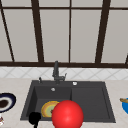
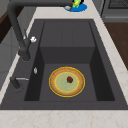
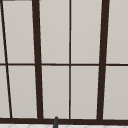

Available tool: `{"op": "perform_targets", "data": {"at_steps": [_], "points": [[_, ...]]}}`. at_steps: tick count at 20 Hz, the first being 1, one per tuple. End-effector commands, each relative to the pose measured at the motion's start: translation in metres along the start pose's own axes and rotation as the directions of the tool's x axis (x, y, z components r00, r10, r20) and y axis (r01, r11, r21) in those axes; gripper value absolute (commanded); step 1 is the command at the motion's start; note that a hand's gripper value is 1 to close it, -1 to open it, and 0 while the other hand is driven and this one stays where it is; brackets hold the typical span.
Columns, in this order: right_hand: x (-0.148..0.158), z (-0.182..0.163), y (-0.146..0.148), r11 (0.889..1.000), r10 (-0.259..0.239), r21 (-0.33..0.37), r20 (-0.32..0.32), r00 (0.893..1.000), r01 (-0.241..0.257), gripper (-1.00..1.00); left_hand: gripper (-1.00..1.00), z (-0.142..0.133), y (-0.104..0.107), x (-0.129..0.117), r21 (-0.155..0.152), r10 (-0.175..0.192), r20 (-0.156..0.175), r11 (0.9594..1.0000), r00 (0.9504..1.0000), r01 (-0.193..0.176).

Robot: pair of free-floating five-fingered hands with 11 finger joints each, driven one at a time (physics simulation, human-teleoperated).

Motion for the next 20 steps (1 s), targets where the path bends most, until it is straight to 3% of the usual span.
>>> {"op": "perform_targets", "data": {"at_steps": [1, 2, 10, 20], "points": [[-0.003, -0.003, -0.016, 1.0, -0.01, -0.029, -0.034, 0.999, 0.009, 1.0, 0.0, 0.0, 0.0, 0.0, 0.0, 0.0, 0.0, 1.0, 1.0, 0.0], [0.011, -0.007, -0.017, 1.0, -0.007, -0.016, -0.058, 0.998, 0.006, 1.0, 0.0, 0.0, 0.0, 0.0, 0.0, 0.0, 0.0, 1.0, 1.0, 0.0], [0.026, -0.021, -0.049, 1.0, 0.013, -0.01, -0.201, 0.98, -0.015, 1.0, 0.0, 0.0, 0.0, 0.0, 0.0, 0.0, 0.0, 1.0, 1.0, 0.0], [0.03, -0.006, -0.119, 1.0, 0.018, 0.0, -0.148, 0.989, -0.018, 1.0, 0.0, 0.0, 0.0, 0.0, 0.0, 0.0, 0.0, 1.0, 1.0, 0.0]]}}
